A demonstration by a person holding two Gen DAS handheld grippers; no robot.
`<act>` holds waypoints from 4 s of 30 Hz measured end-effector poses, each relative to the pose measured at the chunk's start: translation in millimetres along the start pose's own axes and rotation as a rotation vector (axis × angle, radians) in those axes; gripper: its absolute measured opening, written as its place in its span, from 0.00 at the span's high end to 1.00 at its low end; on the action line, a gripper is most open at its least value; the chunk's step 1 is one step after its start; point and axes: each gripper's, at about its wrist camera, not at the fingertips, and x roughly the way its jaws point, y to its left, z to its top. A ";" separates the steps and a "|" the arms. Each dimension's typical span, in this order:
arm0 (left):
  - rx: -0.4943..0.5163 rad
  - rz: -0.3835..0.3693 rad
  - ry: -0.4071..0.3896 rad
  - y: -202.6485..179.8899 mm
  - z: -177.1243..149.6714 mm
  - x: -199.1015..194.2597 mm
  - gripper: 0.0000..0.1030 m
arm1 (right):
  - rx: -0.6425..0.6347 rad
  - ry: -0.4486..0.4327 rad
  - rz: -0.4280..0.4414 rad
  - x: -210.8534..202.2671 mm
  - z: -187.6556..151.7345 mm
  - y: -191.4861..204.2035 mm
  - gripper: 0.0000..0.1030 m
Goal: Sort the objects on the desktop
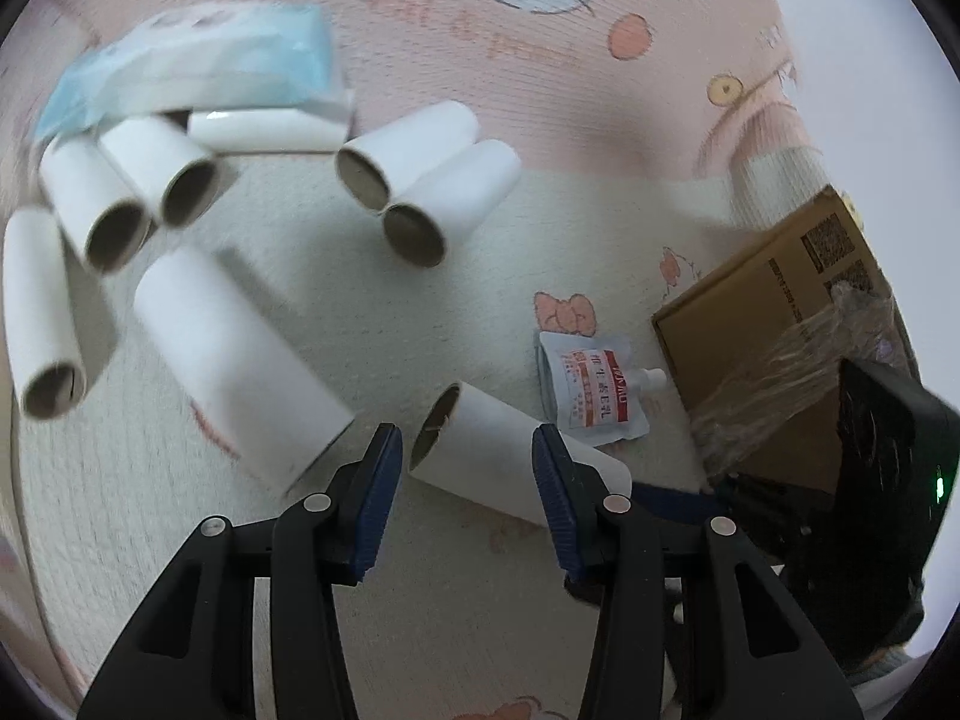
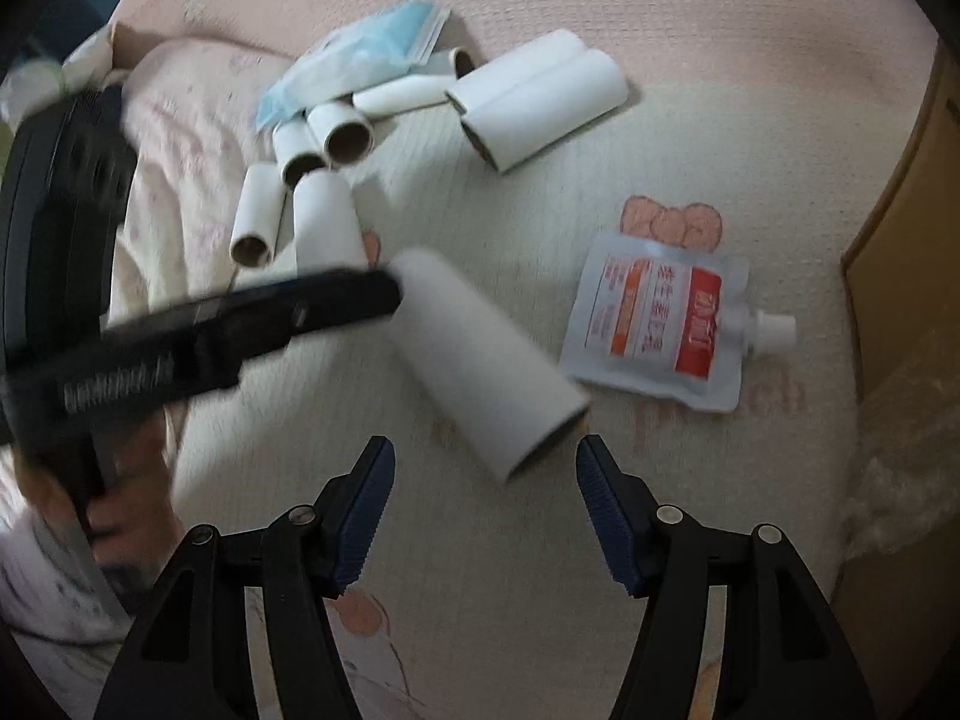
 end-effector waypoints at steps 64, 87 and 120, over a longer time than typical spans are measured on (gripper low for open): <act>0.136 0.045 -0.065 -58.3 -13.5 -47.7 0.70 | 0.075 -0.167 0.013 -44.5 8.9 -10.1 0.73; 0.411 0.101 -0.222 -156.7 53.8 -134.8 0.70 | -0.045 -0.369 -0.075 -157.4 37.1 11.4 0.73; 0.528 -0.190 0.141 -333.5 122.3 -14.2 0.70 | 0.416 -0.413 -0.180 -260.4 5.9 -159.8 0.73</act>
